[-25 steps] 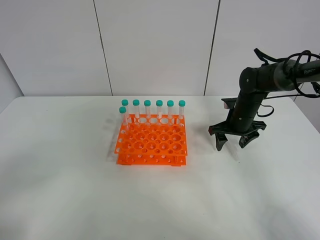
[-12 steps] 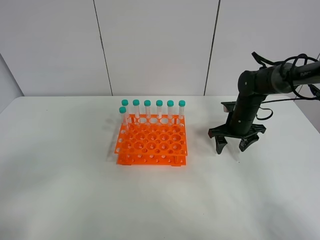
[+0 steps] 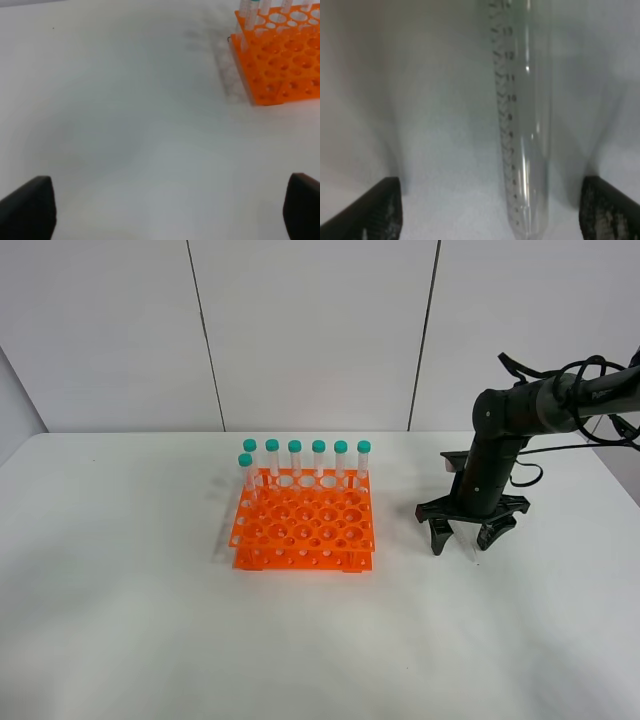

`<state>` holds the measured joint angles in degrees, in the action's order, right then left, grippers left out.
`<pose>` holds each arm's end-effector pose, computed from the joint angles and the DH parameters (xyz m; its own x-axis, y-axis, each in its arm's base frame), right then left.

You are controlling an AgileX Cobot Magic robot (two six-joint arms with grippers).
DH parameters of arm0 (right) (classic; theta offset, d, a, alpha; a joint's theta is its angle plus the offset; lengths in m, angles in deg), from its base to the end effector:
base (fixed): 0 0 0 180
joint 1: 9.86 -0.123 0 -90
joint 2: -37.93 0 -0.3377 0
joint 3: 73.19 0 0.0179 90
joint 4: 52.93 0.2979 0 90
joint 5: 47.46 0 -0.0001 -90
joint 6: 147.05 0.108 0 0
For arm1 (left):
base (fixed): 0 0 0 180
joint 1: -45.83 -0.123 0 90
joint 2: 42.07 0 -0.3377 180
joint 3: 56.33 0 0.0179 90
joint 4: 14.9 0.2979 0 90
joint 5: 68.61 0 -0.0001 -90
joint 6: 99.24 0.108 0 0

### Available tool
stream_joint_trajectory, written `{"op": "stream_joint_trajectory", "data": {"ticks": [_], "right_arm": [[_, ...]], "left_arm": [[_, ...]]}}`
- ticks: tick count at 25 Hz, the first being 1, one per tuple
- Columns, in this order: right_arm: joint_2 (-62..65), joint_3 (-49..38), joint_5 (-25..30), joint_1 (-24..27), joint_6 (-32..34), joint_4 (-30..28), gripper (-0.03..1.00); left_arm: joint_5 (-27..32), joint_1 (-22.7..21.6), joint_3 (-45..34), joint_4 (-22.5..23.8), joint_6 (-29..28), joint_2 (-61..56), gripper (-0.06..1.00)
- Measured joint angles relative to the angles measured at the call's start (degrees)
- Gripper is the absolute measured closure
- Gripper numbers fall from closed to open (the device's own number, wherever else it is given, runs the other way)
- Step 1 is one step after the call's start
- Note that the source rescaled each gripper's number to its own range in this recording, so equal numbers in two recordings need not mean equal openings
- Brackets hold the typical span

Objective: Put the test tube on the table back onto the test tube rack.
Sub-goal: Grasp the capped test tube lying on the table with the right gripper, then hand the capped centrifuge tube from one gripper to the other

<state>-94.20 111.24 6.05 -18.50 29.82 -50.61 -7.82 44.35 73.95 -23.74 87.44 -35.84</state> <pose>0.4650 0.0742 0.0975 -0.9834 -0.1803 0.0197 -0.1796 0.9832 0.0332 -0.0027 -0.0146 0.2935 -0.4410 0.0291 -0.8970 0.1126 0.9934 -0.0231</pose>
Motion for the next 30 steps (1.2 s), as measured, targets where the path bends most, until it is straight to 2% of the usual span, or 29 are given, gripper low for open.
{"op": "stream_joint_trajectory", "data": {"ticks": [6, 8, 10, 15, 16, 30], "right_arm": [[0.0, 0.0, -1.01, 0.0, -0.05, 0.07, -0.03], [0.0, 0.0, -1.01, 0.0, -0.05, 0.07, 0.01], [0.0, 0.0, -1.01, 0.0, -0.05, 0.07, 0.18], [0.0, 0.0, -1.01, 0.0, 1.04, 0.13, 0.97], [0.0, 0.0, -1.01, 0.0, 1.17, 0.13, 0.94], [0.17, 0.0, -0.63, 0.0, -0.36, -0.02, 0.94]], "left_arm": [[0.0, 0.0, 0.0, 0.21, 0.0, 0.0, -0.06], [0.0, 0.0, 0.0, 0.21, 0.0, 0.0, -0.06], [0.0, 0.0, 0.0, 0.21, 0.0, 0.0, -0.06], [0.0, 0.0, 0.0, 0.21, 0.0, 0.0, -0.06], [0.0, 0.0, 0.0, 0.21, 0.0, 0.0, -0.06], [0.0, 0.0, 0.0, 0.21, 0.0, 0.0, -0.06]]}}
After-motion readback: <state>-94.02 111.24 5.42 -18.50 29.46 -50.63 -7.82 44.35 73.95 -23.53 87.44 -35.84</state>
